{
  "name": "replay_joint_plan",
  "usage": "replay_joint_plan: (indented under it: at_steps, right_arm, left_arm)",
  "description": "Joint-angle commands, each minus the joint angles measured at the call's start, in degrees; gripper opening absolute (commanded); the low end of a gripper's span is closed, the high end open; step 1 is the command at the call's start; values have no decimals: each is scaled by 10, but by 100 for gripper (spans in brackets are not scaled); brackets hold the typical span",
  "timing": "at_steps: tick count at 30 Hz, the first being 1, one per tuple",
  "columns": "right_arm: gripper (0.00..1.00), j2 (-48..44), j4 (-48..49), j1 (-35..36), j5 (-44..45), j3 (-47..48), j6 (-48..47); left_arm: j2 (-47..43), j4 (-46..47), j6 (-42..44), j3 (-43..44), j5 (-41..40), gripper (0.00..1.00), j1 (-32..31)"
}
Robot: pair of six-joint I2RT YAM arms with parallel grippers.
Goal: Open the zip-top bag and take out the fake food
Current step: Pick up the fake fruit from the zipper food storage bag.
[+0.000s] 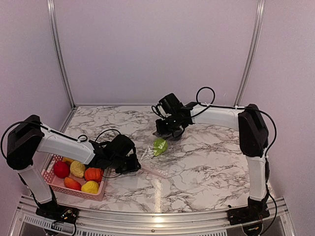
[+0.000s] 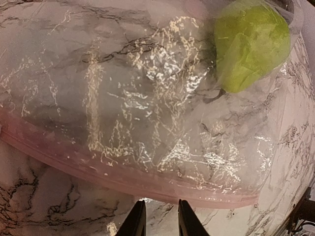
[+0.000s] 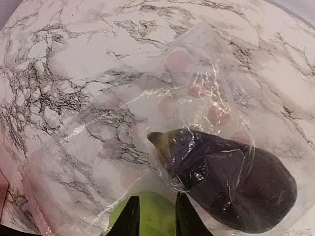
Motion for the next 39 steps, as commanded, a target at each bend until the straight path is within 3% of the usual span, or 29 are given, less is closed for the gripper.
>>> replay_joint_plan:
  at_steps: [1, 12, 27, 34, 39]
  right_arm:
    - [24, -33, -10, -5, 25, -22, 4]
    - [13, -28, -2, -4, 13, -54, 19]
    - [9, -3, -2, 11, 5, -65, 30]
    - [11, 1, 3, 24, -2, -68, 32]
    - [21, 8, 9, 30, -10, -76, 33]
  left_arm:
    - [-13, -2, 8, 8, -1, 25, -3]
    - [-42, -18, 12, -35, -1, 25, -11]
    - [-7, 12, 7, -29, 13, 25, -20]
    - [7, 12, 7, -14, 8, 25, -20]
    - [21, 38, 3, -5, 9, 26, -19]
